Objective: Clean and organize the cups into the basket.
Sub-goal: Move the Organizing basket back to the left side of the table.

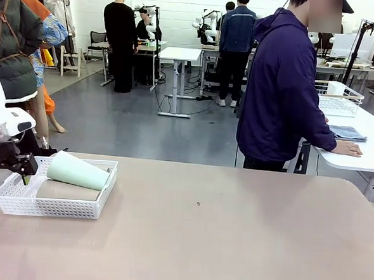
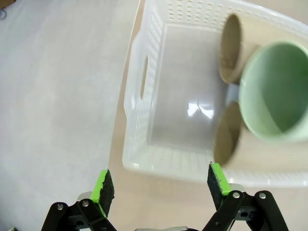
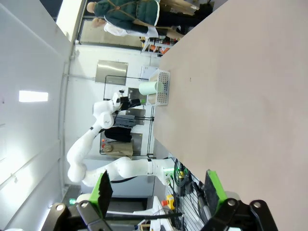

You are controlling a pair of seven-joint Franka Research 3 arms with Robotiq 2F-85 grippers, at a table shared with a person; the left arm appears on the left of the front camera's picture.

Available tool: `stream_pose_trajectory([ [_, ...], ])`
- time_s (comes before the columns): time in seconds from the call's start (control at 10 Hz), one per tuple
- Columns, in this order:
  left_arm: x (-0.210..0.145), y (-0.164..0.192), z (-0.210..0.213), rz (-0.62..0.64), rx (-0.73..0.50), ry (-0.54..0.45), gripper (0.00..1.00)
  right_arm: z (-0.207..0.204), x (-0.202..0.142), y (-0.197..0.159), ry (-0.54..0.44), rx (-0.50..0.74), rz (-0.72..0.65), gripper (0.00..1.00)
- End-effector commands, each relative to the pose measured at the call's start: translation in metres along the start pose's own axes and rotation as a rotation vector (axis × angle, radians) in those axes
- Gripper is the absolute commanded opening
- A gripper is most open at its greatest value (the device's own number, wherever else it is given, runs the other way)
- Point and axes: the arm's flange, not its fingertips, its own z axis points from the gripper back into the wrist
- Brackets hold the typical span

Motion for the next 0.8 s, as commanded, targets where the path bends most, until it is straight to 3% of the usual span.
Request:
stream_pose_trajectory([
  [0.0, -0.065, -0.009, 0.067, 0.067, -0.006, -0.068, 1.00, -0.001, -0.001, 0.001, -0.007, -0.008, -0.013, 1.00],
  [0.2, -0.098, -0.009, 0.090, 0.071, -0.014, -0.124, 1.00, -0.001, -0.001, 0.001, -0.007, -0.008, -0.013, 1.00],
  [0.4, -0.107, -0.012, 0.088, 0.072, -0.002, -0.121, 1.00, -0.001, -0.001, 0.001, -0.007, -0.008, -0.013, 1.00],
  [0.5, -0.043, -0.014, 0.128, 0.050, -0.010, -0.121, 1.00, -0.001, -0.001, 0.001, -0.007, -0.008, -0.013, 1.00],
  [0.7, -0.043, -0.014, 0.128, 0.050, -0.010, -0.121, 1.00, -0.001, -0.001, 0.001, -0.007, -0.008, -0.013, 1.00],
])
